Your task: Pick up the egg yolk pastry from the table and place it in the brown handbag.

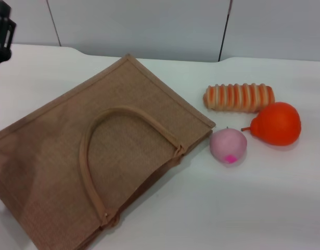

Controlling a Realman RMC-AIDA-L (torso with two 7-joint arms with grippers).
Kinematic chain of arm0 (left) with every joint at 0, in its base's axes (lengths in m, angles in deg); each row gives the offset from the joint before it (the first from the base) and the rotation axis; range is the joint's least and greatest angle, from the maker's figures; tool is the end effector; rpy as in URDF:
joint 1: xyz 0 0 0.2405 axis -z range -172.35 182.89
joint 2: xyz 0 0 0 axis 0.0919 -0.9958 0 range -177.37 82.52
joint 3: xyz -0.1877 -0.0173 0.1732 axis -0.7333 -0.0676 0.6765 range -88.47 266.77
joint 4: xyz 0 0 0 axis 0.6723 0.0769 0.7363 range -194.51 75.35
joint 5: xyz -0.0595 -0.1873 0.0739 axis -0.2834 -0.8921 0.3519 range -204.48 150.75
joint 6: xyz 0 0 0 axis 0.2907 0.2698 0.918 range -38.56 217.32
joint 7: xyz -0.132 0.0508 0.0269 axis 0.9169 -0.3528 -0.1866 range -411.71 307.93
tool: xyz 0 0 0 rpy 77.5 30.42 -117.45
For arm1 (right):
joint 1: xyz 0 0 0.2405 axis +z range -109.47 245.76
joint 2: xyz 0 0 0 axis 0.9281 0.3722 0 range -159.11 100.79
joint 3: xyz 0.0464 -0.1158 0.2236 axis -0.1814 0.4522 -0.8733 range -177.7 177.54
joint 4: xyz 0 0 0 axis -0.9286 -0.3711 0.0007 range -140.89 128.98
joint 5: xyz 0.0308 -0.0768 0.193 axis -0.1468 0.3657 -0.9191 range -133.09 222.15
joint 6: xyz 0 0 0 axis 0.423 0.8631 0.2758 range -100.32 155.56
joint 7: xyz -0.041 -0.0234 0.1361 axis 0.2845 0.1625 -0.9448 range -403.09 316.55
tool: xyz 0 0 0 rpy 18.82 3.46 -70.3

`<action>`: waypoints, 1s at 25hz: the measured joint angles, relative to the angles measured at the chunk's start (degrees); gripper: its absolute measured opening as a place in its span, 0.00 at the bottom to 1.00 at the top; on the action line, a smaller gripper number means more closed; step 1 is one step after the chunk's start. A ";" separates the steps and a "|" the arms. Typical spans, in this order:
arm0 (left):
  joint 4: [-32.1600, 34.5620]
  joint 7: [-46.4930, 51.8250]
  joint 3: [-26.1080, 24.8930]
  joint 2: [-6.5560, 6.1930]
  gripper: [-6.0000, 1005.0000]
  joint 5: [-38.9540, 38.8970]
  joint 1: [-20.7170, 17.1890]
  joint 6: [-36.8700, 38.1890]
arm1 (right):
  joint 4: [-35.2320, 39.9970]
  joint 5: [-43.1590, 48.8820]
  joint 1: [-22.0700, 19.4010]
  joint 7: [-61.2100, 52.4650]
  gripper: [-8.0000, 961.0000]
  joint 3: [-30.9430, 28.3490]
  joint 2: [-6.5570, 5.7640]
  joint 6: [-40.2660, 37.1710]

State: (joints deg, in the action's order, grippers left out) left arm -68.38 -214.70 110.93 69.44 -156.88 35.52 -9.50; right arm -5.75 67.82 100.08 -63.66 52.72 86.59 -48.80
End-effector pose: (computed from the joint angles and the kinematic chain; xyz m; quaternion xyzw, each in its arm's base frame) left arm -0.2951 0.3157 0.0497 -0.5696 -0.1358 -0.4968 0.6405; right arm 0.3221 0.3617 0.0544 -0.6362 0.2004 0.3863 0.6371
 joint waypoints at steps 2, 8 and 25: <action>-1.04 0.00 0.00 0.02 0.71 -0.29 -0.29 -3.86 | -0.17 0.00 0.29 0.00 0.92 -0.26 0.00 0.02; -1.51 0.00 -0.06 -0.10 0.71 -2.14 -0.74 -4.66 | -0.88 0.00 1.17 0.01 0.92 -0.58 0.00 0.60; -1.58 0.29 -0.08 -0.25 0.71 -7.39 -1.69 -4.25 | -1.26 0.00 1.48 0.04 0.92 -0.60 0.00 0.67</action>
State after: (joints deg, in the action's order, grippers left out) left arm -69.96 -214.41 110.86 69.19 -164.27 33.83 -13.75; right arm -7.01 67.82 101.56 -63.62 52.12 86.59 -48.14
